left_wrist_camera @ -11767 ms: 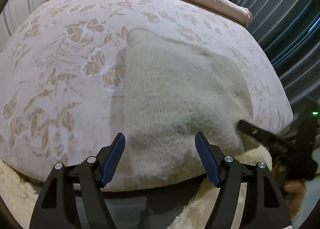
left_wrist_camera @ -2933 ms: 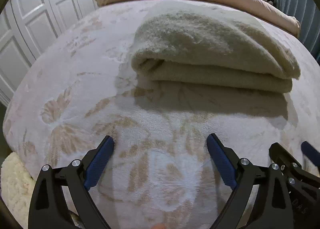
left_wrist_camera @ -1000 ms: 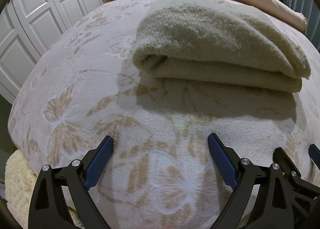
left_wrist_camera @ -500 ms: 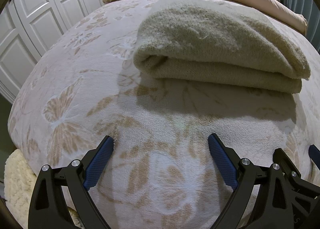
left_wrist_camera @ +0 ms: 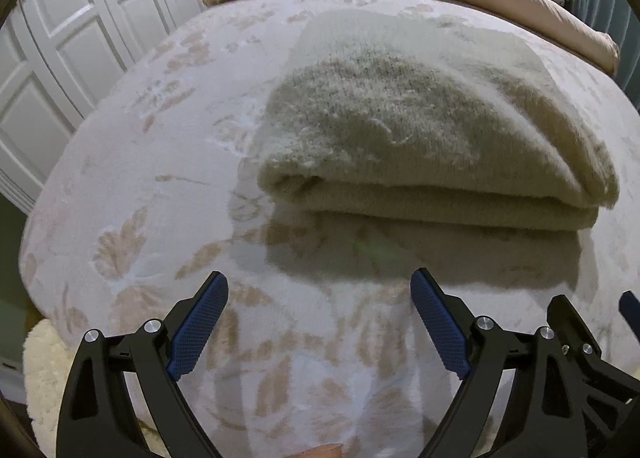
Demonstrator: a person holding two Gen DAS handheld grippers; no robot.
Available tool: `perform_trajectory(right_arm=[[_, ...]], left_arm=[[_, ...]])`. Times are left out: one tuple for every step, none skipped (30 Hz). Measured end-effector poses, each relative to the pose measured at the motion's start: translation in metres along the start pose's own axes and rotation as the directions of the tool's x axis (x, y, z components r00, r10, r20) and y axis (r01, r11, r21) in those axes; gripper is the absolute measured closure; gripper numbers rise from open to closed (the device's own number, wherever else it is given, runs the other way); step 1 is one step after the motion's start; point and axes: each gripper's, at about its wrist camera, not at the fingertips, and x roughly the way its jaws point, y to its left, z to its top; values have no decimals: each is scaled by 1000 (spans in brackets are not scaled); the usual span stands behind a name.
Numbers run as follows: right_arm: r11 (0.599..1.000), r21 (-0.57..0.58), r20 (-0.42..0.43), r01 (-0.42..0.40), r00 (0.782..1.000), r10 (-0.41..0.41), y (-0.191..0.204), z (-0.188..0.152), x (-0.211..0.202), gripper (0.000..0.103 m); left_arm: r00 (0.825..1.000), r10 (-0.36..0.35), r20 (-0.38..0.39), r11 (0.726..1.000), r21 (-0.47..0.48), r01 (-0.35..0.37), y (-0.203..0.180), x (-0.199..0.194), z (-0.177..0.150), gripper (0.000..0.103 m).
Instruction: Fold small clothes
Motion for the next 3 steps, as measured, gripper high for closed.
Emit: perform_trajectory(right_arm=[[1000,4,-2,-1,1000,1,0,1,0,6],[1000,2,-6,-1,1000,1,0,3,1,5],[1000,1,-7,3,1000,-3,0,4,1,6]], left_arm=[[1000,-6,-2,1000,-6,6,1,0,2,14],[1000,0,-1,1000,-8,0,0,0,3,14],[1000,7,2,1000,-8,-7,-1,0,4,14]])
